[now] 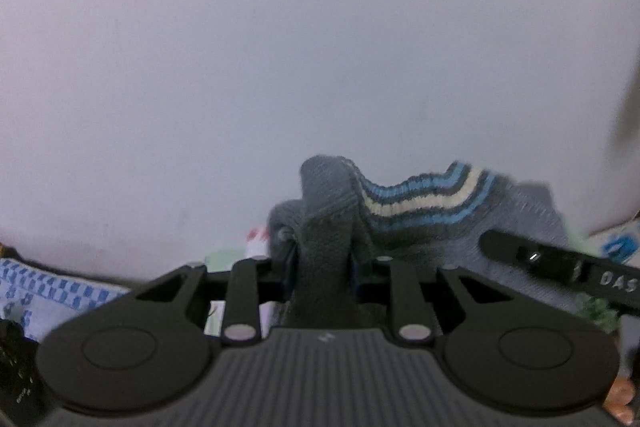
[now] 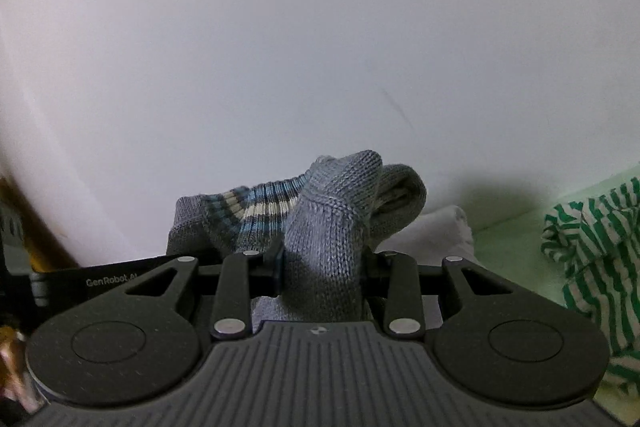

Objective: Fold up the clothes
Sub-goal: 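Lift the held grey sweater up off the bed with both tools, then carry the grey sweater with both tools onto the stack of folded clothes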

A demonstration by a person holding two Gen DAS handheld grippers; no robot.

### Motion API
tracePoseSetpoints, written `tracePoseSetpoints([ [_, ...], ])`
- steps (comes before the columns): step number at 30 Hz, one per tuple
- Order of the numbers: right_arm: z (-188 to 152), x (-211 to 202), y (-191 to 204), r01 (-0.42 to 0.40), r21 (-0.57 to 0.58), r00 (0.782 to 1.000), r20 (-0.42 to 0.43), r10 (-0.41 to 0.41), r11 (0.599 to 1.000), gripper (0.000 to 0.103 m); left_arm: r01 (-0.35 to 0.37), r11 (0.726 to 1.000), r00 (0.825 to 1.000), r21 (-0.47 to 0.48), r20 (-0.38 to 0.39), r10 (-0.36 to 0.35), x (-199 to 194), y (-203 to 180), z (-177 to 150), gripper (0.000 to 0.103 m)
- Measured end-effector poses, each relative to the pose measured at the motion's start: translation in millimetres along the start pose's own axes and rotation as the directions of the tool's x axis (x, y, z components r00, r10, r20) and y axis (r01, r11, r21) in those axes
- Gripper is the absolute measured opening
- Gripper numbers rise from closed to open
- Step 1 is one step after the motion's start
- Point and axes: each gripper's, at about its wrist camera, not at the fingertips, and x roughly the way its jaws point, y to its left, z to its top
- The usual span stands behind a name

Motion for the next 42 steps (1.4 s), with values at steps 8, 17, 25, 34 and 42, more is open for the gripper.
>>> tracePoseSetpoints([
  [8, -27, 58, -17, 0.107, -0.095, 0.993, -0.048, -0.112, 0.990, 0.052, -0.117, 0.993, 0.993, 0.011, -0.020, 0.117, 45, 30, -28, 0.056],
  [17, -20, 15, -8, 0.145, -0.220, 0.989, 0.047, -0.138, 0.965, 0.071, -0.254, 0.967, 0.961, 0.020, 0.120, 0.249, 3, 32, -27, 0.060],
  [25, -41, -41, 9, 0.123, -0.364, 0.989, 0.122, -0.084, 0.923, 0.054, -0.146, 0.985, 0.977, 0.095, 0.173, 0.128, -31, -12, -37, 0.061],
  [34, -36, 30, 14, 0.162, -0.322, 0.982, -0.037, -0.183, 0.933, 0.039, -0.231, 0.970, 0.973, 0.079, 0.045, 0.228, 41, -14, -53, 0.084],
  [42, -46, 59, 46, 0.243, -0.483, 0.960, -0.004, -0.279, 0.841, 0.044, -0.338, 0.940, 0.941, 0.049, 0.005, 0.338, 85, 2, -39, 0.092],
])
